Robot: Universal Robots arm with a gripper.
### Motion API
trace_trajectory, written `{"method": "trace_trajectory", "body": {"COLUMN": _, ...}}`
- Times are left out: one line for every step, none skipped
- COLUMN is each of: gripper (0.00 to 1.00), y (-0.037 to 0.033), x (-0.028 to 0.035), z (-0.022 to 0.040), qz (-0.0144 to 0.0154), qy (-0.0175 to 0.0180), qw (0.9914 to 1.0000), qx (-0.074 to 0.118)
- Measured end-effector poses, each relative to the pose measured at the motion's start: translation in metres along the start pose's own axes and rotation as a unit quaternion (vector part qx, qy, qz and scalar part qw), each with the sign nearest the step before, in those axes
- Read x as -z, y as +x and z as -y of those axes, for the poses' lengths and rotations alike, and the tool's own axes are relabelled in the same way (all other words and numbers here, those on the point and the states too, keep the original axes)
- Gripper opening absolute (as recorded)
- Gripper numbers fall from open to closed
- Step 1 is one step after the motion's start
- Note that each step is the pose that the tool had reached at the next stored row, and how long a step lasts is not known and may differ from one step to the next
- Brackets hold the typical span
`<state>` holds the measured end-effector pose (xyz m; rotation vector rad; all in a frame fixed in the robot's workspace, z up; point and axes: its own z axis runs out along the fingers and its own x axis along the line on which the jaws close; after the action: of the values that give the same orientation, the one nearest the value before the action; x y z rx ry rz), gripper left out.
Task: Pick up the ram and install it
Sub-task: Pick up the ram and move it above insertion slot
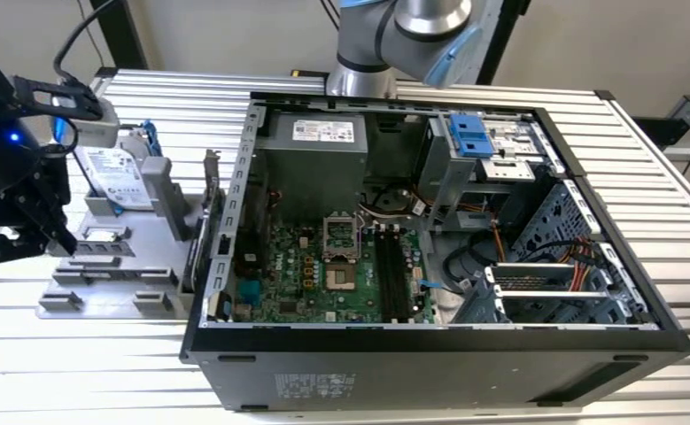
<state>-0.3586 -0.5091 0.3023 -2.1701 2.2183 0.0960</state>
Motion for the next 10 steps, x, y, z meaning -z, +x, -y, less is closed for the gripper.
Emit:
{"method": "trace_trajectory", "body": {"gripper": 0.0, "y": -0.0001, "x": 0.0018, "z": 0.0, "qz": 0.0, "qy": 0.0, "qw": 1.0, "qx": 0.0}}
{"method": "trace_trajectory", "body": {"gripper": 0.0, "y": -0.0003, "x": 0.0035, "z": -0.0001, "qz": -0.0001, "qy": 0.0, "qw": 1.0, "qx": 0.0}}
{"method": "trace_trajectory", "body": {"gripper": 0.0, "y": -0.0004, "x": 0.0054, "z": -0.0001, "qz": 0.0, "qy": 0.0, "qw": 1.0, "qx": 0.0}}
{"method": "trace_trajectory", "body": {"gripper": 0.0, "y": -0.0005, "x": 0.0073, "z": -0.0001, "qz": 0.0, "qy": 0.0, "qw": 1.0, "qx": 0.0}}
{"method": "trace_trajectory", "body": {"gripper": 0.0, "y": -0.0007, "x": 0.0094, "z": -0.0002, "qz": 0.0, "qy": 0.0, "qw": 1.0, "qx": 0.0}}
{"method": "trace_trajectory", "body": {"gripper": 0.0, "y": -0.0008, "x": 0.0115, "z": -0.0002, "qz": 0.0, "qy": 0.0001, "qw": 1.0, "qx": 0.0}}
{"method": "trace_trajectory", "body": {"gripper": 0.0, "y": -0.001, "x": 0.0136, "z": -0.0002, "qz": 0.0, "qy": 0.0, "qw": 1.0, "qx": 0.0}}
{"method": "trace_trajectory", "body": {"gripper": 0.0, "y": -0.0011, "x": 0.0158, "z": -0.0003, "qz": 0.0, "qy": 0.0, "qw": 1.0, "qx": 0.0}}
{"method": "trace_trajectory", "body": {"gripper": 0.0, "y": -0.0013, "x": 0.018, "z": -0.0003, "qz": 0.0, "qy": 0.0, "qw": 1.0, "qx": 0.0}}
{"method": "trace_trajectory", "body": {"gripper": 0.0, "y": -0.0014, "x": 0.0202, "z": -0.0004, "qz": 0.0, "qy": 0.0, "qw": 1.0, "qx": 0.0}}
